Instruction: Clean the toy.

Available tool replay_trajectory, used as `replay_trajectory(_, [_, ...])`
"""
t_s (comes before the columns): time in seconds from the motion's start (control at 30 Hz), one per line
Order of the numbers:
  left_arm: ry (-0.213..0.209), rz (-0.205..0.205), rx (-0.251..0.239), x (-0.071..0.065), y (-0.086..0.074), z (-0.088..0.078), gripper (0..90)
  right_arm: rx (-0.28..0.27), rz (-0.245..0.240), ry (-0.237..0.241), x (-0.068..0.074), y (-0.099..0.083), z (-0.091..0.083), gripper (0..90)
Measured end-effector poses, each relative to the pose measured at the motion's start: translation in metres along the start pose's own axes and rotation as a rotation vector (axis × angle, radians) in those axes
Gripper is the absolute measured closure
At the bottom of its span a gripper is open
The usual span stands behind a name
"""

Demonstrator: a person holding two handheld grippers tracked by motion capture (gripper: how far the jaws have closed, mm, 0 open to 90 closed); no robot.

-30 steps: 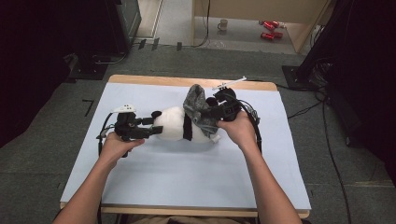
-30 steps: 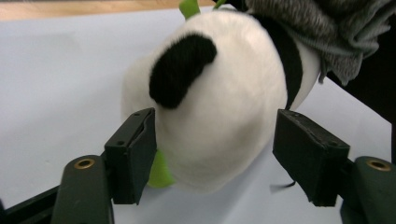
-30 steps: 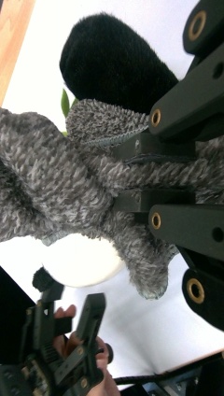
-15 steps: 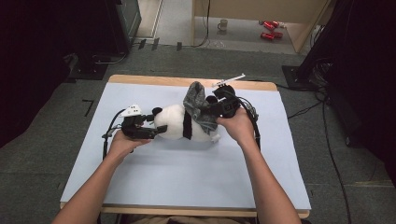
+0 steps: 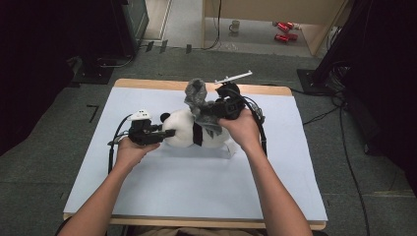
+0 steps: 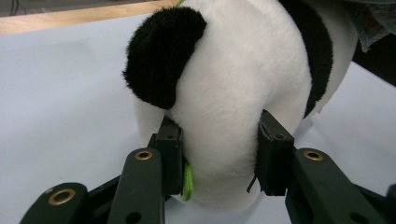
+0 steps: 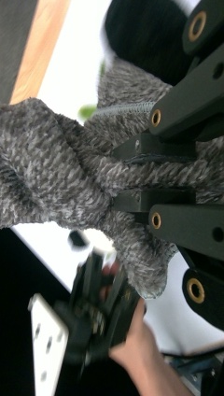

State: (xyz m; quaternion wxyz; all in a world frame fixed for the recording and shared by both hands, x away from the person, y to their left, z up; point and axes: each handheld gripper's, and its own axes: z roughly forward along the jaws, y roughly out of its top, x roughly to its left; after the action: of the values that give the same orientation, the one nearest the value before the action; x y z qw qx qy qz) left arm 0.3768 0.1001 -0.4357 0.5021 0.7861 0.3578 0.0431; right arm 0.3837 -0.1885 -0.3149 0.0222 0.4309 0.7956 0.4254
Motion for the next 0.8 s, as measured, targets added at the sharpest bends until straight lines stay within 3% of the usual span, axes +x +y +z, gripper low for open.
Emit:
replay_trajectory(0.13, [0.003,-0.002,-0.001,-0.006,0.003,-0.001,61.4,0.008,-0.036,0.042,0.025,0.006,0.011,80.2])
replay_trajectory(0.4, [0.009,0.002,-0.003,-0.011,0.004,-0.002,61.6,0.081,-0.048,0.084,0.043,-0.002,0.056,80.1])
replay_trajectory(0.53, [0.018,0.001,0.006,-0.012,0.005,-0.001,62.2,0.096,-0.050,0.055,0.044,-0.010,0.072,80.1])
replay_trajectory(0.67, [0.022,-0.011,0.023,-0.010,0.003,0.000,62.8,0.112,-0.113,-0.008,0.046,-0.017,0.077,80.3])
replay_trajectory(0.8, [0.026,-0.014,0.029,-0.008,0.002,0.000,63.2,0.114,-0.082,-0.007,0.033,-0.021,0.070,80.3])
